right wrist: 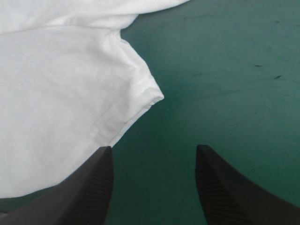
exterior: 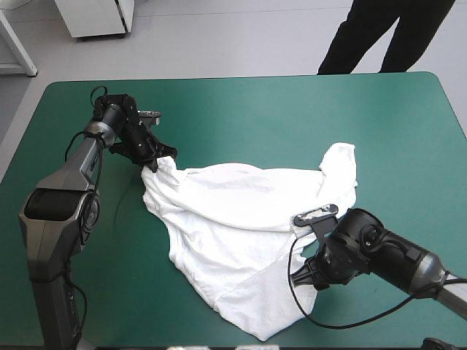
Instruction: Fold the cloth
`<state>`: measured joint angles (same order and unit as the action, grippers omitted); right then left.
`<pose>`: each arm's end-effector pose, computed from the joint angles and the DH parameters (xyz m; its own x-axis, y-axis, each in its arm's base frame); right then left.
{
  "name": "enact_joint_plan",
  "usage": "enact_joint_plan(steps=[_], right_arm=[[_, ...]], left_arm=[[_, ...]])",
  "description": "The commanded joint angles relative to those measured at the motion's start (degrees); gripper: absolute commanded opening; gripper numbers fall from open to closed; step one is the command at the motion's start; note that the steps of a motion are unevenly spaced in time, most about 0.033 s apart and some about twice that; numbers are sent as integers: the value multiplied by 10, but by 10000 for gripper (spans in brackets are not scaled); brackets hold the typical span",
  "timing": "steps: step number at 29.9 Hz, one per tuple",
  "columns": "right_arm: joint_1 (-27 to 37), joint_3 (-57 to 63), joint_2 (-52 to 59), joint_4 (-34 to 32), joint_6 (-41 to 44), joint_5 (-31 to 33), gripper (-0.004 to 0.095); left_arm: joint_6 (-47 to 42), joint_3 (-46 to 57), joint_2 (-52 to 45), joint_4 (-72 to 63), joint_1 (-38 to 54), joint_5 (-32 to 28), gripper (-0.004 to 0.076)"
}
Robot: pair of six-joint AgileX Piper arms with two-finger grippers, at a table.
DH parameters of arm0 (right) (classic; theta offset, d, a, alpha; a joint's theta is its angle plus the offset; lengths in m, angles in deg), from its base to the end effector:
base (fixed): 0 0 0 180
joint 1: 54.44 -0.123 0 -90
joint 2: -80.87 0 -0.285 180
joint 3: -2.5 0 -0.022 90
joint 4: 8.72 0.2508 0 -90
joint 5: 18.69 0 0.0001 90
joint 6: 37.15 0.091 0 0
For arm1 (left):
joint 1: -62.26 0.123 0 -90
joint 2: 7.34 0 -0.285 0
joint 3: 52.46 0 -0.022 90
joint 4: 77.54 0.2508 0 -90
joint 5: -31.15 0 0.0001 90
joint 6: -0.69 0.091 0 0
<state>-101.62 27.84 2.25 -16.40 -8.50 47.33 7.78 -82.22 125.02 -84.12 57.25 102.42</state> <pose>0.1498 0.1453 0.2743 -0.9109 -0.3541 -0.2118 -0.3556 0.9341 -0.0321 0.4487 -0.0493 0.2104 -0.9780 0.1722 -0.1177 0.1840 0.9780 -0.0981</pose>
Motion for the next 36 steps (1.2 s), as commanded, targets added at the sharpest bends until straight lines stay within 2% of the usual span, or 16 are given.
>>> enact_joint_plan(steps=[1,9,18,19,21,22,24,26,31,36], right_arm=[[-2,25,15,-19,15,-55,505],[-4,54,-32,-16,20,-142,505],[-4,55,-134,0,10,-173,475],[-4,55,-143,10,6,-180,453],[-4,61,-157,36,-1,-182,332],[-4,66,-159,46,-9,-182,254],[-4,72,-161,59,-19,-177,14],[-4,74,-158,59,-17,-167,-18],[-4,51,-116,47,-13,-131,-17],[2,-15,-28,-26,21,-66,-17]], left_arm=[[0,-2,-10,-24,-4,-13,-10],[1,-2,-10,-29,-4,-16,-10],[1,-2,-10,-29,-4,-16,-10],[1,-2,-10,-29,-4,-16,-10],[4,-2,-10,-29,-4,-16,-10],[4,-2,-10,-29,-4,-15,-10],[4,-2,-10,-29,-4,-14,-10],[4,-2,-10,-31,-4,-10,-10],[27,-2,-24,-57,-4,8,-10],[35,-4,-82,-54,-4,25,-10]])
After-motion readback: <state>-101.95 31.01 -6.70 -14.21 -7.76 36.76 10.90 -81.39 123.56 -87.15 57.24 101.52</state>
